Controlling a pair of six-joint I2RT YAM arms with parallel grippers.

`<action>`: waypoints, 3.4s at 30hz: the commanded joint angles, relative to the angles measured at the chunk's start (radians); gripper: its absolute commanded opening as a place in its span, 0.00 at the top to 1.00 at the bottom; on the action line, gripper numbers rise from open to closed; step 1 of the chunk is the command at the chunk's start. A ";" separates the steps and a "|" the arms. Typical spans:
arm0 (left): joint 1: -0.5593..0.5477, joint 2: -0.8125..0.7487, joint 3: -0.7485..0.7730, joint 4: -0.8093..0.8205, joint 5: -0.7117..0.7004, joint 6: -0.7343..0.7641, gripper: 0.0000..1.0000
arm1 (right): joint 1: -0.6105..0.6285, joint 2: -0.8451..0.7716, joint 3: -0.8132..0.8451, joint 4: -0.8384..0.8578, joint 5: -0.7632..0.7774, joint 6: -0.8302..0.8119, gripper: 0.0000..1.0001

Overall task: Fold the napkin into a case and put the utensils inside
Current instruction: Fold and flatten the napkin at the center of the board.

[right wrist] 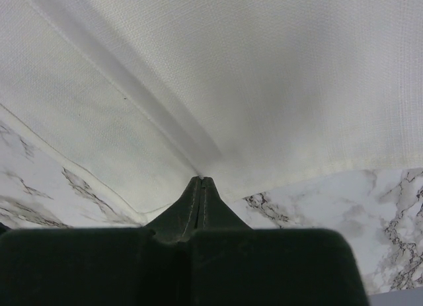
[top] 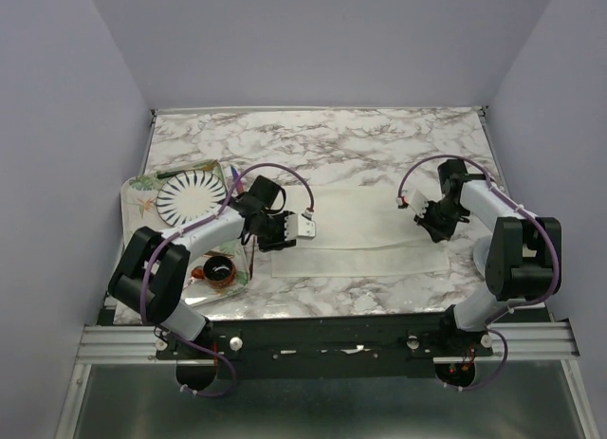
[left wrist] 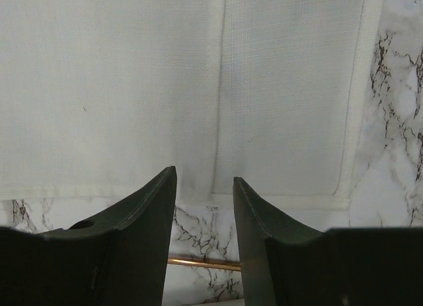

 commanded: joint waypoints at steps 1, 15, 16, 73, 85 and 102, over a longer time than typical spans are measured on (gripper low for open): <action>-0.006 0.015 -0.018 0.019 -0.034 0.061 0.53 | 0.004 -0.010 0.029 -0.011 -0.010 0.009 0.99; -0.009 0.040 -0.007 -0.013 -0.024 0.104 0.54 | 0.004 0.014 0.049 -0.021 -0.010 0.017 0.99; -0.008 0.047 -0.006 -0.010 -0.027 0.104 0.54 | 0.004 0.013 0.049 -0.022 -0.010 0.018 0.99; 0.002 0.095 0.071 -0.082 -0.036 0.157 0.56 | 0.004 0.039 0.076 -0.033 -0.013 0.024 0.99; 0.015 0.119 0.094 -0.067 -0.047 0.137 0.69 | 0.004 0.048 0.085 -0.036 -0.015 0.030 0.99; 0.026 0.127 0.137 -0.108 -0.037 0.130 1.00 | 0.004 0.051 0.101 -0.045 -0.013 0.032 0.99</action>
